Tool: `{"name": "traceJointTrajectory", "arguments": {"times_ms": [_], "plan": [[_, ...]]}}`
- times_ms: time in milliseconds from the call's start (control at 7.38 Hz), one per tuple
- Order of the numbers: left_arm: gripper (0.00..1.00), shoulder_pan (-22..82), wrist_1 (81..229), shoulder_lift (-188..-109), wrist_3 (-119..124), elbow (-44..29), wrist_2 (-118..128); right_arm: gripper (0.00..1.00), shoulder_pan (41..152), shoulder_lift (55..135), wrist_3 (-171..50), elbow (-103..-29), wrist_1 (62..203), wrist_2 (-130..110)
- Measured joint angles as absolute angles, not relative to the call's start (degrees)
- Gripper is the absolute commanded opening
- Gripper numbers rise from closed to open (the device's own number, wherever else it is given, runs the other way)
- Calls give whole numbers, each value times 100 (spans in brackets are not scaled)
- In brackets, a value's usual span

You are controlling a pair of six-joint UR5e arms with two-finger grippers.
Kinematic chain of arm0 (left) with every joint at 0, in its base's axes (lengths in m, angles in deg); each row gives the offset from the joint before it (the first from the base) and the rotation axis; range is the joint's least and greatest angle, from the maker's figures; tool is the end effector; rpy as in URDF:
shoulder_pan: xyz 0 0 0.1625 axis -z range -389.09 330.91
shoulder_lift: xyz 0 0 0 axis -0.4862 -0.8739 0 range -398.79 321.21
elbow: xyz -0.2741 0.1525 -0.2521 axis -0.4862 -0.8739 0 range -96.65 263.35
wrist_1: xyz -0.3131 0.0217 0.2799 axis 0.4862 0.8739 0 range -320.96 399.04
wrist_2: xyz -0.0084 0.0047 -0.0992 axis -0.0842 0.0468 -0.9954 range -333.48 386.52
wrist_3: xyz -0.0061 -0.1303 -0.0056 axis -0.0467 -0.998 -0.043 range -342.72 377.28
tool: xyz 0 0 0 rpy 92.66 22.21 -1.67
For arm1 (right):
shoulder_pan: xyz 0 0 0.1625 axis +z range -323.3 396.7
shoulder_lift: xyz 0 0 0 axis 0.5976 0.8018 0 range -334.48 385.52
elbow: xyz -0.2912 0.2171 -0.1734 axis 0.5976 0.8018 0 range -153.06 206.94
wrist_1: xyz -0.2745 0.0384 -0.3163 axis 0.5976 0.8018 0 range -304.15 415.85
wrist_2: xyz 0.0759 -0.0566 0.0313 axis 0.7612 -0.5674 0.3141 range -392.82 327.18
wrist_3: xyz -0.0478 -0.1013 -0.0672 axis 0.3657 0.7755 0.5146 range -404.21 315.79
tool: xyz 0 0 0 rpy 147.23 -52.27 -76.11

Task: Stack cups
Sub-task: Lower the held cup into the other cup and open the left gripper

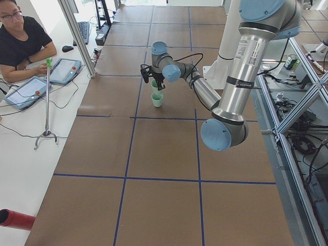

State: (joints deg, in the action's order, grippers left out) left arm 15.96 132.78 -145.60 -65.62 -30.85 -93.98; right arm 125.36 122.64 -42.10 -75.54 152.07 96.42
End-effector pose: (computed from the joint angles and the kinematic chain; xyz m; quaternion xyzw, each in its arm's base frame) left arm 0.3534 -0.4488 0.2957 -0.0570 0.4369 -0.1954 0.8762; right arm 0.0402 -0.4465 0.6273 -0.0049 -0.3358 -0.0258 0.9416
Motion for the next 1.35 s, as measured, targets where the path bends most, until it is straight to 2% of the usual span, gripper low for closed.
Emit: {"name": "traceJointTrajectory", "arguments": {"times_ms": [677, 812, 948, 1083, 1354], "plan": [[0, 1557, 13273, -14590, -6525, -2943, -9171, 100, 12538, 12264, -4210, -7554, 15209, 9638], [29, 1554, 13273, -14588, -6525, -2950, -9170, 100, 12536, 12264, -4210, -7553, 15209, 9639], [75, 1550, 13273, -14583, -6525, -2946, -9170, 100, 12536, 12263, -4210, -7552, 15209, 9641], [100, 1546, 13275, -14579, -6522, -2935, -9170, 100, 12536, 12263, -4210, -7552, 15209, 9642], [100, 1518, 13280, -14576, -6521, -2930, -9170, 100, 12537, 12264, -4210, -7553, 15209, 9642]]}}
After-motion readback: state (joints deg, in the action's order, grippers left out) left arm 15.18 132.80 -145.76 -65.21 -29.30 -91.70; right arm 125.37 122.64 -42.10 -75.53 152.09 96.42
